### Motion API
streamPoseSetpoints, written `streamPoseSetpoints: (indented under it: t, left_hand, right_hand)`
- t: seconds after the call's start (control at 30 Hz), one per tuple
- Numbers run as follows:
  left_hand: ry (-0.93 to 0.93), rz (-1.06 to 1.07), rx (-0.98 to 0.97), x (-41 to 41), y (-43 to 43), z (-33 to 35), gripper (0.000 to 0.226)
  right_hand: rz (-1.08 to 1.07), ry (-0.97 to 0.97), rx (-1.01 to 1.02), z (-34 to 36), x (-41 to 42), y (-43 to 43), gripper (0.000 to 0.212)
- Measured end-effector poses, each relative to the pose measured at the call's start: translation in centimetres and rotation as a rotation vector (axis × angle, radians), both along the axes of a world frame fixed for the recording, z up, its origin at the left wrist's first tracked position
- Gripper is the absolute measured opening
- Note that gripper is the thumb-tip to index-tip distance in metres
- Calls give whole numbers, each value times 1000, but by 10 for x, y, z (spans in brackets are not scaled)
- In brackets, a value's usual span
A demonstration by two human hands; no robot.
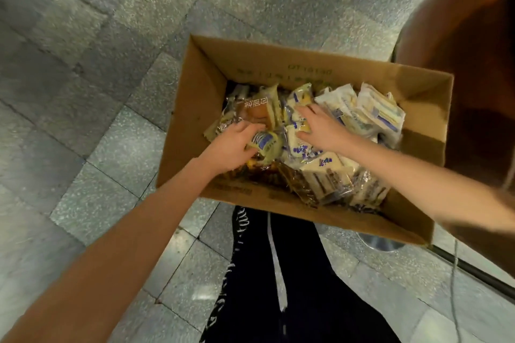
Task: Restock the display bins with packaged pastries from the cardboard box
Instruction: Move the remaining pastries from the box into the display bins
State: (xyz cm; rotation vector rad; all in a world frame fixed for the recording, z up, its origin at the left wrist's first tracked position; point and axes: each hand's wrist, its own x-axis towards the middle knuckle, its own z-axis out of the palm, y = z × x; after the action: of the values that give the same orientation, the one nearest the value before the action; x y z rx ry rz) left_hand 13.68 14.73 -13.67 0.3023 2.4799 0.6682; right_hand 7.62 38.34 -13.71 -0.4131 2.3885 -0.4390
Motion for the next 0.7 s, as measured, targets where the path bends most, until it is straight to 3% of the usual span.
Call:
streamPoseSetpoints:
  t: [0.2,0.37,0.7]
  left_hand:
    - [39,-69,-43,-46,-9,-42,53]
    - [145,109,-103,-87,-33,-81,41]
    - [-120,240,21,-157,-46,-173,41]
  right_hand:
    - [-23,71,17,-37,-12,-5,69]
    - [-128,122,-45,-71,-17,-12,66]
    - [-140,306,-83,-133,-43,-11,54]
